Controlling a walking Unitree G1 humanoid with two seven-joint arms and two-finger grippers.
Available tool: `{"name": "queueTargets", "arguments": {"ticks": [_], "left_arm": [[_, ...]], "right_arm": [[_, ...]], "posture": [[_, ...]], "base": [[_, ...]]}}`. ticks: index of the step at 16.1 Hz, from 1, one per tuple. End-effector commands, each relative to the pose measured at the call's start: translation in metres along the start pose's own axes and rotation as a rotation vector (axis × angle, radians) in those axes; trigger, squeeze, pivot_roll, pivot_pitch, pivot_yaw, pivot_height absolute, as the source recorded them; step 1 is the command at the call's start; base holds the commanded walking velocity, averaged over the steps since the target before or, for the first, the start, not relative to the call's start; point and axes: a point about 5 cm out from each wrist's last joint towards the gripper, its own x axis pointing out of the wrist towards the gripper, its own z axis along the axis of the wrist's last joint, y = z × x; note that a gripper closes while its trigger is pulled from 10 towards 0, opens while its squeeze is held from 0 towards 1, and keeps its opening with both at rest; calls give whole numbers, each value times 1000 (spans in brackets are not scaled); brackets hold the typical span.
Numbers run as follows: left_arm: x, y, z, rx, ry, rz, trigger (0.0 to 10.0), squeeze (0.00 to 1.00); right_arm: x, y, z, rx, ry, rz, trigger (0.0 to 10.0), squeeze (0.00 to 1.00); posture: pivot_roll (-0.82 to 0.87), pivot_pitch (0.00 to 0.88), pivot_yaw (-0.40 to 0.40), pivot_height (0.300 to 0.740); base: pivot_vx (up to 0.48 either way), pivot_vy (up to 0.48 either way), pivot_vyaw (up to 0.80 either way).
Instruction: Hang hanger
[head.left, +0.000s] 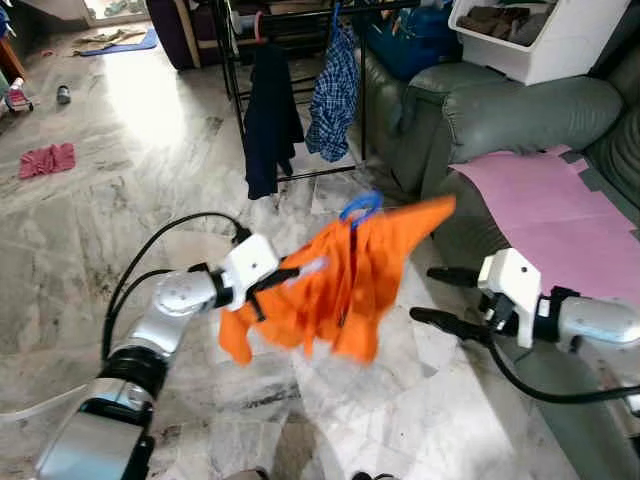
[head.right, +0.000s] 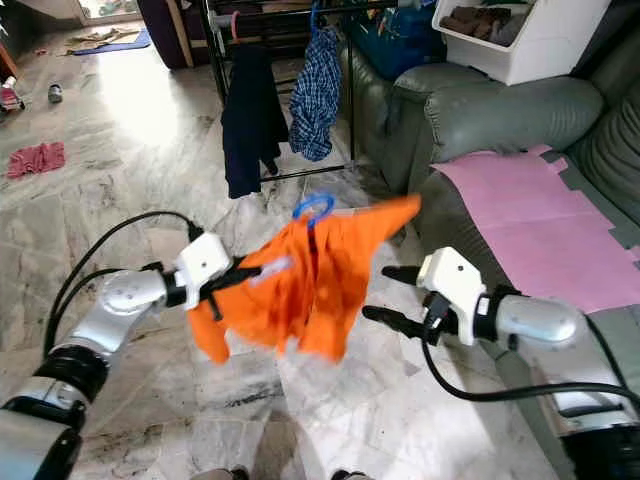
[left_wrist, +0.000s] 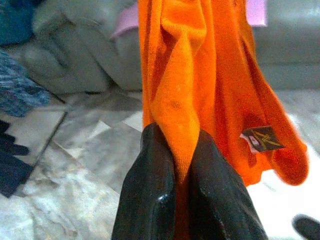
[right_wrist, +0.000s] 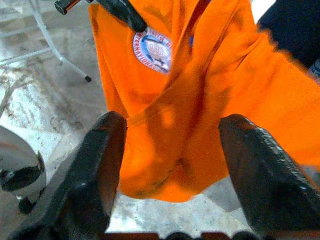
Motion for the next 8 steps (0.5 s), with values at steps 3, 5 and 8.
{"name": "queueTargets", "arguments": {"ticks": [3,5,8], "left_arm": [[-1,-4,11,92,-56,-147,0,0],[1,-10,14,94,-96,-196,0,0],[2,-18,16,107,-132,-262,0,0]], "right_arm": [[-12,-11,3,-82,36,21,10000,1000],[-16,-20,-1,-98,57,-8,10000,1000],[-16,-21,-6,-100,81,29,10000,114]], "posture": [[-88,109,-7,740],[-89,106,-10,740],[-87,102,-12,740]], "base": [[0,0,0],[0,0,0],[0,0,0]]}}
